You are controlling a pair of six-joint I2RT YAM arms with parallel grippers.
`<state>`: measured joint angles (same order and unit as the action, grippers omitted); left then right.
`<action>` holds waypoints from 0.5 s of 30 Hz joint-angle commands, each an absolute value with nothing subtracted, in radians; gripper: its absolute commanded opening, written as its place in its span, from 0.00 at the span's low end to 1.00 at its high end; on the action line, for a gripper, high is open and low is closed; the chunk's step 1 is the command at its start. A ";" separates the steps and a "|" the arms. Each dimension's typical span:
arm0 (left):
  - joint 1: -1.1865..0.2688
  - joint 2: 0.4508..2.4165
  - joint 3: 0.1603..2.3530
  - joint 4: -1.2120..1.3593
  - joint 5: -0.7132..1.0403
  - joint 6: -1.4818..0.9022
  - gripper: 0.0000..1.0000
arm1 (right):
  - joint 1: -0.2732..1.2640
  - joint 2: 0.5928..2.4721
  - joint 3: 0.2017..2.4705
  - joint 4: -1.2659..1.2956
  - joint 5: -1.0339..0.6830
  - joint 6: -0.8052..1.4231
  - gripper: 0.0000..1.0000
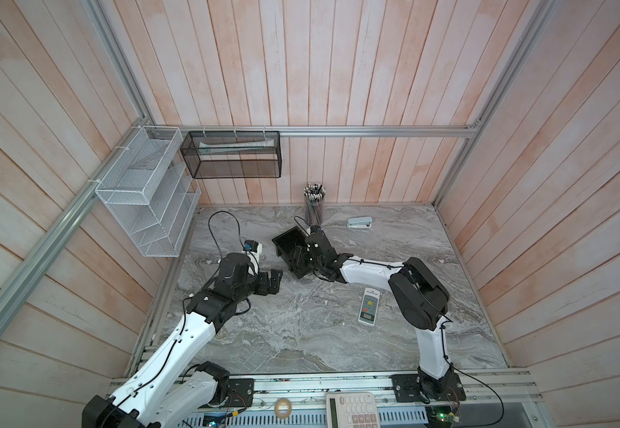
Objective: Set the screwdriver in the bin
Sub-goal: 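Lower the screwdriver into the bin and open the right gripper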
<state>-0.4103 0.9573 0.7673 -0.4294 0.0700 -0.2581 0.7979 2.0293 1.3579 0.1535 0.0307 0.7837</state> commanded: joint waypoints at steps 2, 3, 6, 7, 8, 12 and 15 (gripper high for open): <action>-0.405 0.937 0.750 -0.407 0.051 -0.259 1.00 | 0.803 1.934 1.338 0.166 0.062 0.734 0.73; -0.405 0.938 0.750 -0.406 0.049 -0.258 1.00 | 0.803 1.914 1.331 0.169 0.069 0.721 0.78; -0.405 0.939 0.750 -0.406 0.042 -0.255 1.00 | 0.802 1.844 1.308 0.169 0.103 0.667 0.97; -0.405 0.940 0.749 -0.406 0.037 -0.256 1.00 | 0.801 1.819 1.297 0.170 0.116 0.645 0.99; -0.405 0.939 0.748 -0.403 0.033 -0.254 1.00 | 0.798 1.787 1.282 0.173 0.132 0.619 0.98; -0.405 0.939 0.745 -0.398 0.019 -0.253 1.00 | 0.775 1.650 1.186 0.184 0.219 0.517 0.98; -0.405 0.935 0.747 -0.399 0.001 -0.259 1.00 | 0.738 1.529 1.090 0.201 0.339 0.448 0.98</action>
